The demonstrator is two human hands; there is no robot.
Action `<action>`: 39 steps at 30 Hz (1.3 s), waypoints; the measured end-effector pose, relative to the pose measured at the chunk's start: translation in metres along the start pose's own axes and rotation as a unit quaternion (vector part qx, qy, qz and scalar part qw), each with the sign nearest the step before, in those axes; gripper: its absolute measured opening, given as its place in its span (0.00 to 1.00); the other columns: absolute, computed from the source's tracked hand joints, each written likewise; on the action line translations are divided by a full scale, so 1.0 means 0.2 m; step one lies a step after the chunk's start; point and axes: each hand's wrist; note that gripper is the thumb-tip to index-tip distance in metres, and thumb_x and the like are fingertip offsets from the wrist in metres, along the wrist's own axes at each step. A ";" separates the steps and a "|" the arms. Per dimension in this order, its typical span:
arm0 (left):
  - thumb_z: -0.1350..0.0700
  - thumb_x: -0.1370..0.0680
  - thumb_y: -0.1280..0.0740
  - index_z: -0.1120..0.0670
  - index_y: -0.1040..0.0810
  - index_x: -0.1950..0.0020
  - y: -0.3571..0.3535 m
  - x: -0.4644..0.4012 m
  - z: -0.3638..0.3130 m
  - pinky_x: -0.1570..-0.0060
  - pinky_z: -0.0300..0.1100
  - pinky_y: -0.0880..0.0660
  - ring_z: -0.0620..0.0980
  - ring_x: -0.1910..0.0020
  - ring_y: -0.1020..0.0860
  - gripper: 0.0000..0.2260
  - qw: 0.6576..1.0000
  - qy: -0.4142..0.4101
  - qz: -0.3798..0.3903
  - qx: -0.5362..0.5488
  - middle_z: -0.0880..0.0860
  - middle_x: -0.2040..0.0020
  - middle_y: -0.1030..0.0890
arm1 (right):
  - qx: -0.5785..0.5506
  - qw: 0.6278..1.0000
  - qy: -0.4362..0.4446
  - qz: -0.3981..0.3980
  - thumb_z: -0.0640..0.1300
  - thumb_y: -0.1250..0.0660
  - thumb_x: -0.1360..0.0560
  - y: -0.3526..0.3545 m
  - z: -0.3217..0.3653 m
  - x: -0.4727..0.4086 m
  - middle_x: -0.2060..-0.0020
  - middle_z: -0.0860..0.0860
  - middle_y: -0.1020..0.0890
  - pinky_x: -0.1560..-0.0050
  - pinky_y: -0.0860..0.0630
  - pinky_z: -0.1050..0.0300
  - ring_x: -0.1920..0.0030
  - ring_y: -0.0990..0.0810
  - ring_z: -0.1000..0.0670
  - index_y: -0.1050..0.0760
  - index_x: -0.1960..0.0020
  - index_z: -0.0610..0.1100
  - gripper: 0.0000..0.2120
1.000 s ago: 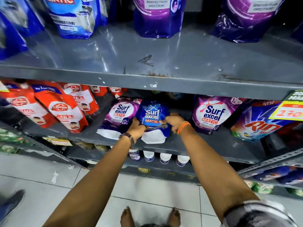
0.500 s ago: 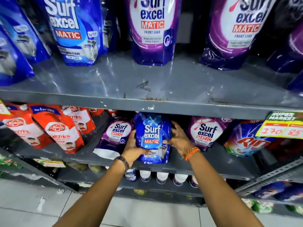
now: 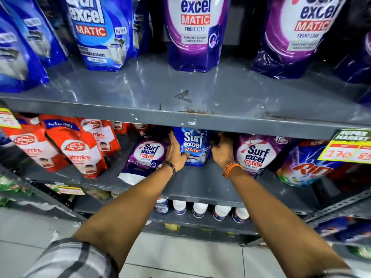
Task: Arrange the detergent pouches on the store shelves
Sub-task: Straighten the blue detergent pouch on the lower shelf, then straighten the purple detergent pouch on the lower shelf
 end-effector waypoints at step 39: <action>0.80 0.37 0.31 0.57 0.29 0.34 0.75 0.02 0.55 0.57 0.39 0.23 0.52 0.47 0.22 0.35 0.949 0.224 -0.007 0.222 0.55 0.42 0.20 | -0.296 0.858 -0.358 0.221 0.31 0.26 0.34 -0.91 0.04 0.20 0.37 0.44 0.18 0.28 0.31 0.36 0.35 0.22 0.41 0.31 0.30 0.41 0.34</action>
Point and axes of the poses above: each hand's wrist, its own x-axis away from the middle knuckle, its own y-axis out of the back of the hand, z = x × y
